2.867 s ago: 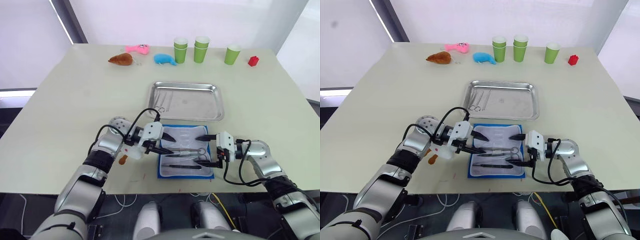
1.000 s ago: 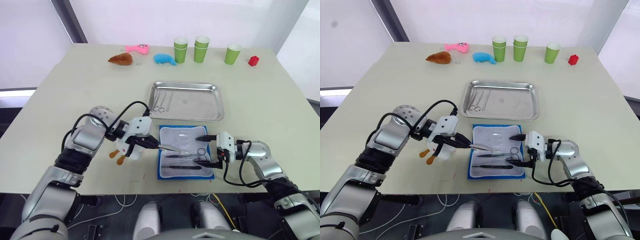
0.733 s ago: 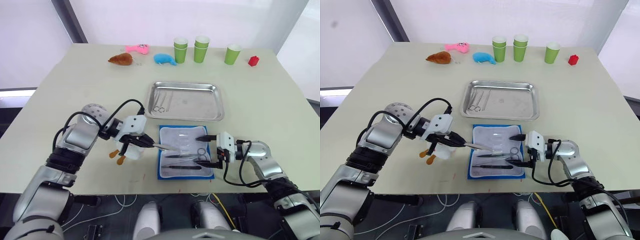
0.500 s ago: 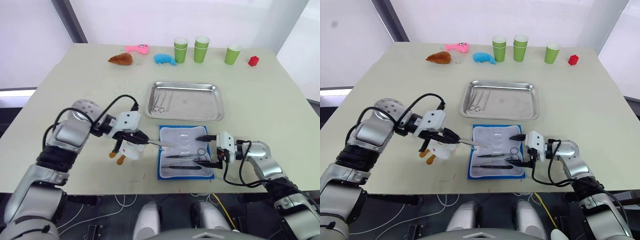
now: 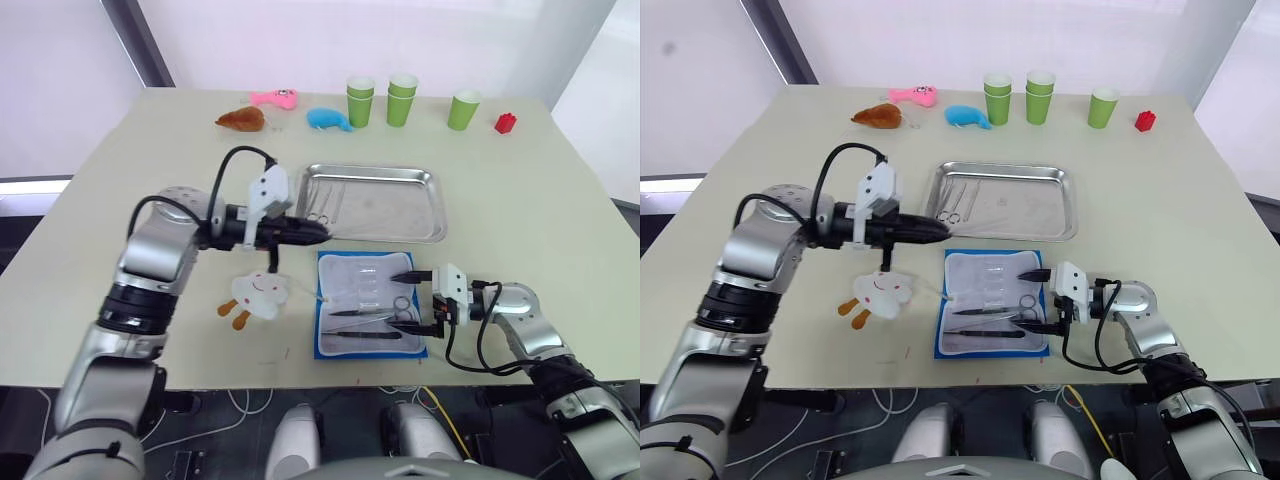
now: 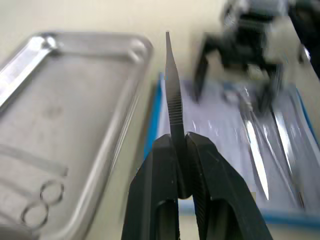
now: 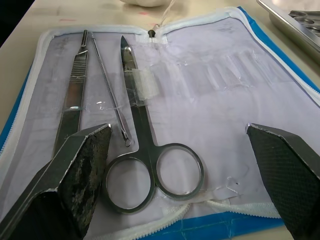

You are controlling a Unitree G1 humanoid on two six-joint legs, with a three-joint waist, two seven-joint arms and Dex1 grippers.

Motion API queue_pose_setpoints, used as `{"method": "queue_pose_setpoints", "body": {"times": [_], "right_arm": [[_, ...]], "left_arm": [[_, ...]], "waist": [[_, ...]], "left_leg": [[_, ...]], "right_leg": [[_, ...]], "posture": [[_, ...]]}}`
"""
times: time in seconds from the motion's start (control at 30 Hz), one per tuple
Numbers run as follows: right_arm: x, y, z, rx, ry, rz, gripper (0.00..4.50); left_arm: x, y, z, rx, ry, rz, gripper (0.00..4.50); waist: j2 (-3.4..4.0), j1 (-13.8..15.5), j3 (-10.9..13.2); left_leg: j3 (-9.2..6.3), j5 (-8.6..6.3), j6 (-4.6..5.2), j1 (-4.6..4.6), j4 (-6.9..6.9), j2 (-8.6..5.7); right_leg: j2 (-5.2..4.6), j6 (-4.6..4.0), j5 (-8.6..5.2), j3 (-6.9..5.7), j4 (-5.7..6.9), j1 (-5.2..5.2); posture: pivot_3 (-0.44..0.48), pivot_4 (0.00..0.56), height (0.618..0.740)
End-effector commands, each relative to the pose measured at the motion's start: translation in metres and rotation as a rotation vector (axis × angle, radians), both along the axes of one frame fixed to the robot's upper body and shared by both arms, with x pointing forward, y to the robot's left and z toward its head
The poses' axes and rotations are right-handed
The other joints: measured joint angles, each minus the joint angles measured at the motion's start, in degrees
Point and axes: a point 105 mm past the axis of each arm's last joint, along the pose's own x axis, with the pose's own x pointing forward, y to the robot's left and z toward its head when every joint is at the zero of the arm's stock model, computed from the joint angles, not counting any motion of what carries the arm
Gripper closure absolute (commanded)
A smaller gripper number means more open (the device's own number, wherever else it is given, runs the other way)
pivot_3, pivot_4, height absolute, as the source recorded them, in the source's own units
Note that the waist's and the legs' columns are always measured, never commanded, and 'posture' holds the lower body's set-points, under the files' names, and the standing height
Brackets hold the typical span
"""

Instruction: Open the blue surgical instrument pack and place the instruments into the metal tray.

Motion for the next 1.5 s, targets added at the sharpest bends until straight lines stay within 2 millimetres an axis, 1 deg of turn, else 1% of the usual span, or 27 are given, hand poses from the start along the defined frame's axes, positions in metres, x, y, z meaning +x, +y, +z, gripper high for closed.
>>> {"method": "queue_pose_setpoints", "body": {"times": [0.03, 0.13, 0.27, 0.43, 0.5, 0.6, 0.7, 0.87, 1.07, 1.2, 1.27, 1.5], "right_arm": [[-0.033, -0.011, -0.061, -0.180, 0.215, 0.033, 0.00], [-0.033, -0.011, -0.061, -0.179, 0.216, 0.033, 0.00], [-0.034, -0.011, -0.061, -0.180, 0.218, 0.034, 0.00], [-0.033, -0.011, -0.061, -0.178, 0.217, 0.030, 0.00], [-0.034, -0.011, -0.061, -0.178, 0.217, 0.033, 0.00], [-0.033, -0.011, -0.060, -0.179, 0.216, 0.032, 0.00], [-0.033, -0.012, -0.060, -0.181, 0.215, 0.033, 0.00], [-0.033, -0.011, -0.061, -0.179, 0.218, 0.035, 0.00], [-0.034, -0.010, -0.061, -0.174, 0.220, 0.034, 0.00], [-0.032, -0.011, -0.060, -0.177, 0.218, 0.030, 0.00], [-0.031, -0.012, -0.060, -0.178, 0.213, 0.025, 0.00], [-0.031, -0.010, -0.060, -0.174, 0.211, 0.022, 0.00]], "left_arm": [[0.012, -0.004, 0.025, -0.093, -0.064, 0.146, 4.31], [0.027, -0.012, 0.026, -0.120, -0.113, 0.287, 4.31], [0.040, -0.022, 0.021, -0.115, -0.160, 0.411, 4.31], [0.051, -0.040, 0.016, -0.153, -0.164, 0.561, 4.31], [0.050, -0.053, 0.016, -0.197, -0.142, 0.567, 4.31], [0.056, -0.060, 0.007, -0.187, -0.137, 0.649, 4.31], [0.060, -0.060, -0.006, -0.153, -0.079, 0.723, 4.31], [0.074, -0.054, -0.018, -0.168, -0.040, 0.881, 4.31], [0.081, -0.053, -0.037, -0.155, 0.027, 0.944, 4.31], [0.081, -0.053, -0.047, -0.137, 0.053, 0.962, 4.31], [0.082, -0.050, -0.053, -0.134, 0.070, 0.992, 4.31], [0.083, -0.048, -0.065, -0.115, 0.099, 1.013, 4.31]], "waist": [[0.02, -0.1, 0.0], [0.03, 0.0, 0.0], [0.03, 0.0, 0.0], [0.02, 0.0, 0.0], [0.07, -0.1, 0.0], [0.08, 0.0, 0.0], [0.09, 0.0, 0.0], [0.11, 0.0, 0.0], [0.11, 0.0, 0.0], [0.11, 0.0, 0.0], [0.11, 0.0, 0.0], [0.11, 0.0, 0.0]], "left_leg": [[-0.01, 0.00, 0.00, 0.00, 0.00, 0.00], [-0.08, 0.00, 0.00, 0.01, 0.00, 0.00], [-0.12, 0.00, -0.01, 0.00, 0.00, -0.01], [-0.14, 0.00, -0.01, -0.01, 0.00, -0.01], [-0.18, 0.00, -0.01, -0.02, 0.00, -0.03], [-0.20, 0.01, -0.02, -0.01, -0.01, -0.03], [-0.21, 0.00, -0.01, 0.01, -0.01, -0.05], [-0.29, 0.00, -0.01, 0.01, -0.01, -0.06], [-0.31, 0.00, -0.02, 0.01, -0.01, -0.07], [-0.32, 0.00, -0.02, 0.00, -0.01, -0.07], [-0.33, 0.00, -0.02, 0.00, -0.01, -0.07], [-0.33, 0.00, -0.03, 0.00, -0.01, -0.08]], "right_leg": [[0.02, 0.00, 0.00, 0.01, 0.00, 0.00], [0.05, 0.00, 0.01, -0.02, 0.01, 0.02], [0.05, 0.00, 0.01, -0.04, 0.01, 0.04], [0.05, 0.00, 0.02, -0.06, 0.00, 0.04], [0.06, 0.00, 0.02, -0.06, 0.00, 0.05], [0.07, 0.00, 0.03, -0.07, 0.00, 0.05], [0.06, 0.01, 0.03, -0.09, -0.01, 0.12], [0.06, 0.01, 0.03, -0.16, -0.04, 0.16], [0.06, 0.00, 0.03, -0.19, -0.04, 0.18], [0.06, 0.01, 0.03, -0.20, -0.04, 0.18], [0.06, 0.01, 0.03, -0.20, -0.05, 0.18], [0.06, 0.01, 0.03, -0.21, -0.05, 0.18]], "posture": [[0.000, 0.150, 0.739], [0.000, 0.150, 0.739], [0.000, 0.150, 0.739], [0.000, 0.150, 0.739], [0.000, 0.150, 0.739], [0.000, 0.150, 0.739], [0.000, 0.150, 0.739], [0.000, 0.150, 0.739], [0.000, 0.150, 0.739], [0.000, 0.150, 0.739], [0.000, 0.150, 0.739], [0.000, 0.150, 0.739]]}}
